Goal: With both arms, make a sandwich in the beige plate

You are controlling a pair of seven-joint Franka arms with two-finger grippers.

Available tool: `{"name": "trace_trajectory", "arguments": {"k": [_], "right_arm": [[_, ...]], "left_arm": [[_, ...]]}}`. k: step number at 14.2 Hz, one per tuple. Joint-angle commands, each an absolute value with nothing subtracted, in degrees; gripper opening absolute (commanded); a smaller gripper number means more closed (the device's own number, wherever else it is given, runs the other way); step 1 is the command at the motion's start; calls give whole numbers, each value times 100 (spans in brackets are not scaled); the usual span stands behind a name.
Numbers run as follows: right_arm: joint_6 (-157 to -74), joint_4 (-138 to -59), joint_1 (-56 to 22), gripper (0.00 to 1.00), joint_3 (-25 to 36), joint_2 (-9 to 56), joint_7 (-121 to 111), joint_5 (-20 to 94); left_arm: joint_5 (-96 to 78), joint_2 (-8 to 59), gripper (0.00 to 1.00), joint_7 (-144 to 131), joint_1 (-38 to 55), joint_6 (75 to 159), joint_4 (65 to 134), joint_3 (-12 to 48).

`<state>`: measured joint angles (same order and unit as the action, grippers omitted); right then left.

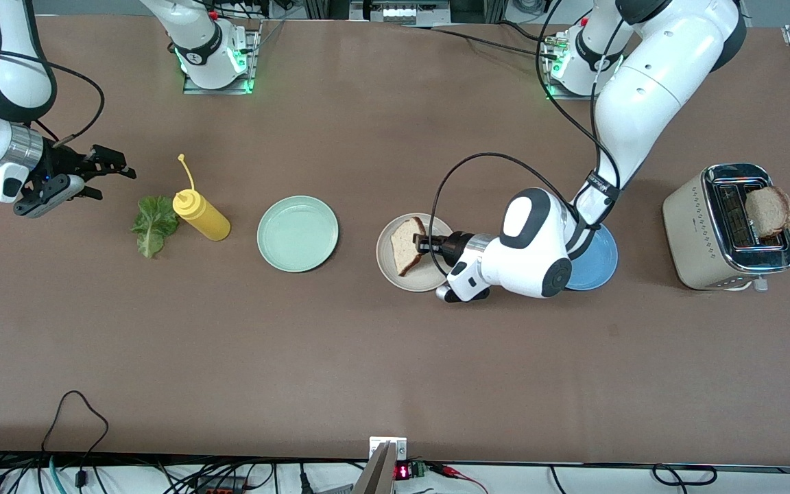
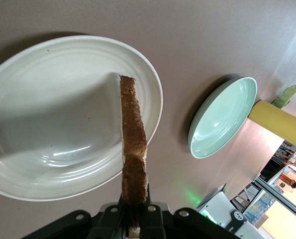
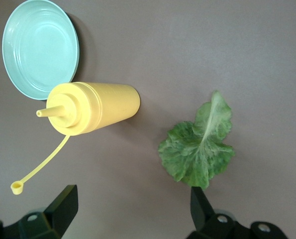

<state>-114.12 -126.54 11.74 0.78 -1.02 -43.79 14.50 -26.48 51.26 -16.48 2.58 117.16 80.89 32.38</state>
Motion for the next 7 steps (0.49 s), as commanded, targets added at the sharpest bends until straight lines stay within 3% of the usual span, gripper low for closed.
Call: {"name": "trace_trajectory", "arguments": {"k": [1,7], "right_arm": [[-11461,-12665,1178,100,70,-106,-4509,1573],[-11330,-12578,1178,100,70,-79,-4412,1617]], "left_arm": [[-2795,5194,0,-1679,281,11777,8059,3252],[-2953,5203,1,-1617,255,11777,8200,3252]]}}
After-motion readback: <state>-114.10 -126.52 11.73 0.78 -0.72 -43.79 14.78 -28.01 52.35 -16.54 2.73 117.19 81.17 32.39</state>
